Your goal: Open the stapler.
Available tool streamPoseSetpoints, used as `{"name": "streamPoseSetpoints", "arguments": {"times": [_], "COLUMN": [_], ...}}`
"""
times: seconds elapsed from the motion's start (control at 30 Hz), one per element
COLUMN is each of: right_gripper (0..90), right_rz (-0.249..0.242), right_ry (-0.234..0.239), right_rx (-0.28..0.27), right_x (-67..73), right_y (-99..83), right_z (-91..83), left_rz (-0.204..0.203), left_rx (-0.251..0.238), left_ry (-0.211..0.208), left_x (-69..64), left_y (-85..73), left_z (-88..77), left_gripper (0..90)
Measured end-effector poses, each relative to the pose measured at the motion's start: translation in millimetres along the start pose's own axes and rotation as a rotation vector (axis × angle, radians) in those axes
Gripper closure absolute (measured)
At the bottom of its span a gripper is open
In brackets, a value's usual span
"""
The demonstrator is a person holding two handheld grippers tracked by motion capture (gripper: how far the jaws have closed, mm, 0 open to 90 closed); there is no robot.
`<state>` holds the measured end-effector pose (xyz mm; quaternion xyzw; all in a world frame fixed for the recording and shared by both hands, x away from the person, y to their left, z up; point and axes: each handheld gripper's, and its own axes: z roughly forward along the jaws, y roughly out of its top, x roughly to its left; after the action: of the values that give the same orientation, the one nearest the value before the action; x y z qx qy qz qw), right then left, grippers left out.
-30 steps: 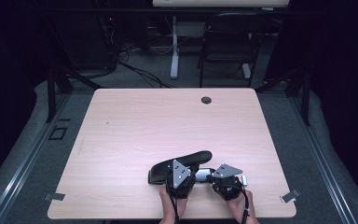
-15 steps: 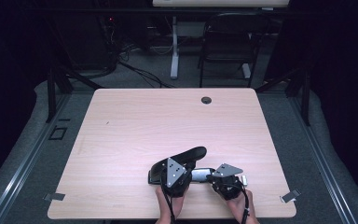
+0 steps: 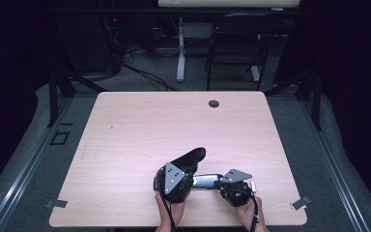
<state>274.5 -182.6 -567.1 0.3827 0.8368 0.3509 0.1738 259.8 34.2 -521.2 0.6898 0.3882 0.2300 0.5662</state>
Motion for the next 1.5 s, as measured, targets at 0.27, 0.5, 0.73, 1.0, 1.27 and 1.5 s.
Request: {"name": "streamPoseSetpoints", "arguments": {"times": [0.27,0.5,0.73,1.0,1.27,1.5], "right_gripper": [90.0,90.0,90.0,90.0,90.0,90.0], "right_rz": [0.001,-0.005,0.001,0.006,0.009,0.009], "right_ry": [-0.001,-0.006,-0.004,0.000,0.000,0.003], "right_rx": [0.002,0.007,0.002,0.002,0.000,0.003], "right_x": [-0.1,-0.1,0.0,-0.2,-0.1,-0.8], "right_y": [0.2,0.4,0.2,0.5,0.6,0.7], "right_z": [0.2,0.0,0.2,0.4,0.7,0.5], "left_rz": [0.002,-0.015,-0.013,-0.012,-0.014,-0.012], "left_rx": [-0.020,-0.029,-0.042,-0.058,-0.069,-0.072], "left_ry": [0.011,0.016,0.030,0.038,0.054,0.056], "left_x": [6.1,11.4,16.9,26.4,33.4,42.6], "left_y": [5.1,9.3,12.3,15.6,17.3,18.3], "left_z": [-7.9,-14.5,-21.3,-31.5,-39.7,-49.2], "left_gripper": [90.0,90.0,90.0,90.0,90.0,90.0]}}
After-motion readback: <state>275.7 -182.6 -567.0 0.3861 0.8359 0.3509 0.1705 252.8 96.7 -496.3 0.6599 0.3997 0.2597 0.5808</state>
